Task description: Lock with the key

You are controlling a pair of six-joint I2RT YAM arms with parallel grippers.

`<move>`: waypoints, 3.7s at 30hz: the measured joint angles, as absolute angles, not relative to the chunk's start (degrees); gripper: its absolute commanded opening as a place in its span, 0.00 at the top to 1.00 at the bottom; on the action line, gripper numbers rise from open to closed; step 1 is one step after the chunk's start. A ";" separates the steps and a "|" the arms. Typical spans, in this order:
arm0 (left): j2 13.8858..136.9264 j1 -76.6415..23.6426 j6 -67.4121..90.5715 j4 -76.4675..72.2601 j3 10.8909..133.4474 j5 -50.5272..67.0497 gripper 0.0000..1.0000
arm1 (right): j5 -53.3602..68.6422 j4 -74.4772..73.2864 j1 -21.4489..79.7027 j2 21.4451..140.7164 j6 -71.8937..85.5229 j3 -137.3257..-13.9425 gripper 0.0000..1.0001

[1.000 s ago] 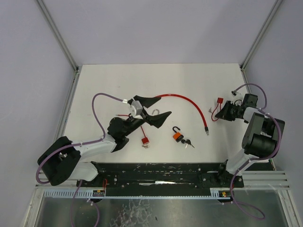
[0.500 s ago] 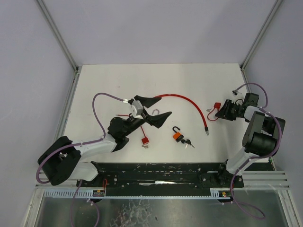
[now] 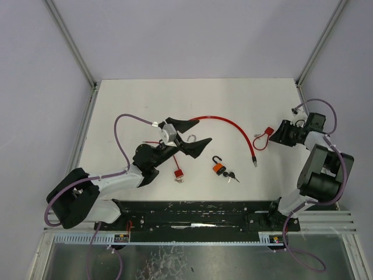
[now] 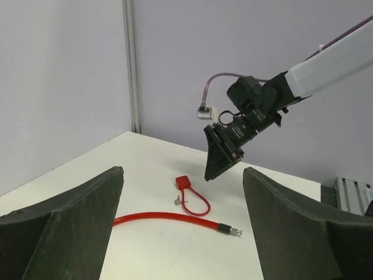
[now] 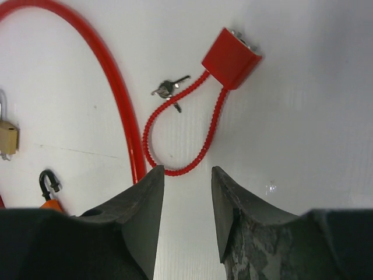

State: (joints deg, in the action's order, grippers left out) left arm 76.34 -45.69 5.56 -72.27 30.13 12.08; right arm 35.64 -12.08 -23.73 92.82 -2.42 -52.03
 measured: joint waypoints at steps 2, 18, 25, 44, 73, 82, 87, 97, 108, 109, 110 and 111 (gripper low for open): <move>76.34 -45.69 5.67 -71.77 30.41 12.25 0.17 | 36.40 -12.58 -23.86 90.54 -3.01 -52.18 0.55; 82.15 -42.44 13.65 -64.75 37.69 16.25 0.18 | 53.43 -12.64 -23.90 61.69 -6.92 -50.78 0.50; 88.42 -39.59 17.52 -56.05 44.38 19.27 0.21 | 64.62 -7.86 -23.64 54.52 -4.45 -48.36 0.48; 92.16 -37.45 13.39 -15.73 52.40 -0.69 0.23 | 65.76 -13.65 -19.79 54.37 -6.94 -47.53 0.47; 108.44 -44.88 12.16 4.43 65.30 -15.88 0.24 | 59.05 -19.05 -14.50 54.78 -12.95 -48.84 0.42; 111.04 -44.88 12.19 6.61 67.48 -15.86 0.38 | 59.00 -19.05 -14.50 54.94 -13.17 -48.75 0.42; 112.57 -44.88 12.38 7.62 69.21 -15.66 0.42 | 59.00 -19.05 -14.52 55.00 -13.34 -48.56 0.42; 112.68 -44.82 12.43 8.47 69.65 -14.98 0.43 | 59.00 -19.05 -14.52 55.00 -13.56 -48.45 0.42; 112.68 -43.81 13.47 8.75 69.69 -12.40 0.48 | 59.02 -19.05 -14.50 55.00 -13.56 -48.42 0.42; 112.68 -43.81 13.50 8.78 69.69 -12.34 0.49 | 59.02 -19.05 -14.52 55.00 -13.56 -48.42 0.42; 112.68 -43.79 13.50 8.78 69.69 -12.21 0.50 | 59.02 -19.05 -14.52 55.00 -13.56 -48.42 0.42; 112.68 -43.70 13.50 8.78 69.69 -11.97 0.51 | 59.02 -19.05 -14.52 55.00 -13.56 -48.42 0.42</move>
State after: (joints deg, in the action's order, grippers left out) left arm 112.68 -43.70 13.50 8.78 69.69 -11.97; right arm 59.02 -19.05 -14.52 55.00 -13.56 -48.42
